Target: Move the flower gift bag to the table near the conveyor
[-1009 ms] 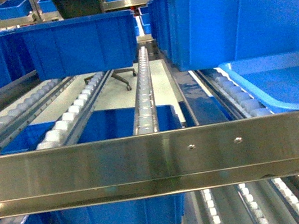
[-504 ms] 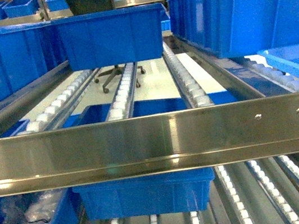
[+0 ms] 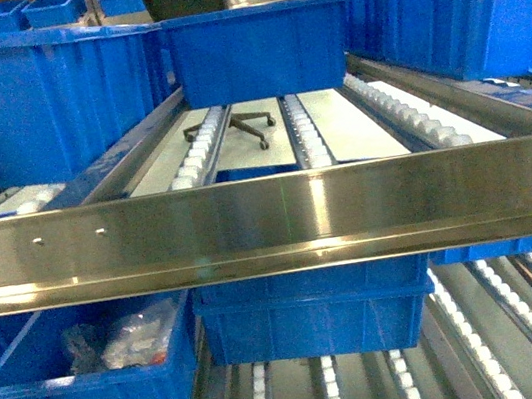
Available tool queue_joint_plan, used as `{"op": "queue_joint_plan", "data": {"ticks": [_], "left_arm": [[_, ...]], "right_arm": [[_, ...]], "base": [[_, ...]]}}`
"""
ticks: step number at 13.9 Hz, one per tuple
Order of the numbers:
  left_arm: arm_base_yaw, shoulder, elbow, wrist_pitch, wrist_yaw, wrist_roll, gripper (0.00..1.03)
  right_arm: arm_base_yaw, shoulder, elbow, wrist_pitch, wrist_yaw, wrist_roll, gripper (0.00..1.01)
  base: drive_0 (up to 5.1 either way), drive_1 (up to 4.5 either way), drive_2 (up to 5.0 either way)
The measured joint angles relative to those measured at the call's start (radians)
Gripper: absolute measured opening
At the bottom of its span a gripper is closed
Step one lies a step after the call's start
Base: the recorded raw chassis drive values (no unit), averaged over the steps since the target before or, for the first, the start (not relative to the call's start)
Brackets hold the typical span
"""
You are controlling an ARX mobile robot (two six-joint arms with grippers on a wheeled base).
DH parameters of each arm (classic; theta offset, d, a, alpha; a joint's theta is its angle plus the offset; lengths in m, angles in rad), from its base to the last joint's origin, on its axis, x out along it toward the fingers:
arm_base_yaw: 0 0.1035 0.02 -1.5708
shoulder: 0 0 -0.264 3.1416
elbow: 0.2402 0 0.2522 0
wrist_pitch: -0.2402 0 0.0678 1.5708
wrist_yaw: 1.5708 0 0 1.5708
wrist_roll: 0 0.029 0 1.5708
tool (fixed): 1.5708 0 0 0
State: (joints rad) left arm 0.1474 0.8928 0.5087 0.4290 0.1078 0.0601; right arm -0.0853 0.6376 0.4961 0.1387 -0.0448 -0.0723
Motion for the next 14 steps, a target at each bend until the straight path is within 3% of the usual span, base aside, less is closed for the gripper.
{"op": "queue_joint_plan", "data": {"ticks": [14], "left_arm": [[-0.001, 0.001, 0.000, 0.000, 0.000, 0.000, 0.02]], "right_arm": [[0.000, 0.001, -0.002, -0.003, 0.000, 0.000, 0.02]], "base": [[-4.8, 1.36, 3.5]]}}
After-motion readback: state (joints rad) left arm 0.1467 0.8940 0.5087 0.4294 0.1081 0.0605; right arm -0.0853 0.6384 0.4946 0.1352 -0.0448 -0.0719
